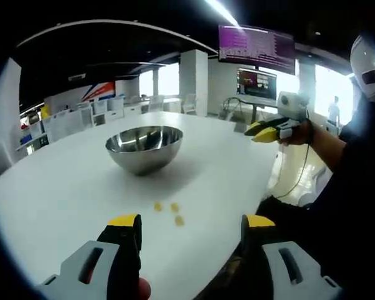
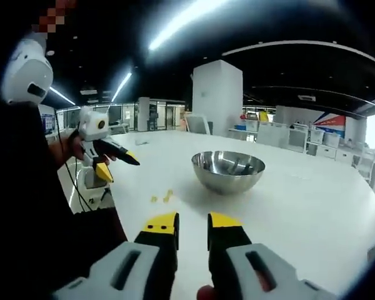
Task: Pick up the QQ candy scattered on the table and place it into the stainless steel bowl on the table
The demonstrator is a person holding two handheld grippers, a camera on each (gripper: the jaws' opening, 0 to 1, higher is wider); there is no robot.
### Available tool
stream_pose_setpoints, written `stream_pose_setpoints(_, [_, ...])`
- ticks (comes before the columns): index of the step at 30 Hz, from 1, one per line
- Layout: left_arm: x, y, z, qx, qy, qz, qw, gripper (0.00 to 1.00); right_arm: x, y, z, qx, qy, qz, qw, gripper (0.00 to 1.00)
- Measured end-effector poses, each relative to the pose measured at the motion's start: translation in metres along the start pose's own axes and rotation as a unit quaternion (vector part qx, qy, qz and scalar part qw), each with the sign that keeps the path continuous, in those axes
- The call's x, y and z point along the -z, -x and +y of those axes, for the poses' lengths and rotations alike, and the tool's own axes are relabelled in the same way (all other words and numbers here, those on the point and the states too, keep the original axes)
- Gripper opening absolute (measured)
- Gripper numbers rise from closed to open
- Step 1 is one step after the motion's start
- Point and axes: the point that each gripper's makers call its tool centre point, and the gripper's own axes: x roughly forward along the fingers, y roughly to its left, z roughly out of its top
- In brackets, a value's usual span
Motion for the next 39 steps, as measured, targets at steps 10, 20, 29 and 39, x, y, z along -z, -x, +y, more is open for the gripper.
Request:
stream_pose_setpoints(10, [0.003, 0.007, 0.007, -0.007, 0.005, -0.002, 1.0, 0.65, 0.011, -0.074, 0.036, -0.07, 0.048, 0.048, 0.9953, 0.18])
stream_pose_setpoints(20, [0.008, 0.01, 0.01, -0.009, 0.01, -0.003, 0.9999, 0.65, 0.029, -0.151, 0.067, -0.112, 0.063, 0.083, 0.9883, 0.17])
stream_pose_setpoints(29, [0.015, 0.015, 0.017, -0.016, 0.021, -0.003, 0.9996, 0.65, 0.038, -0.181, 0.076, -0.106, 0.078, 0.103, 0.9859, 0.16])
stream_pose_setpoints(39, [0.019, 0.017, 0.02, -0.019, 0.027, -0.002, 0.9995, 0.65, 0.048, -0.186, 0.075, -0.106, 0.066, 0.114, 0.9856, 0.13])
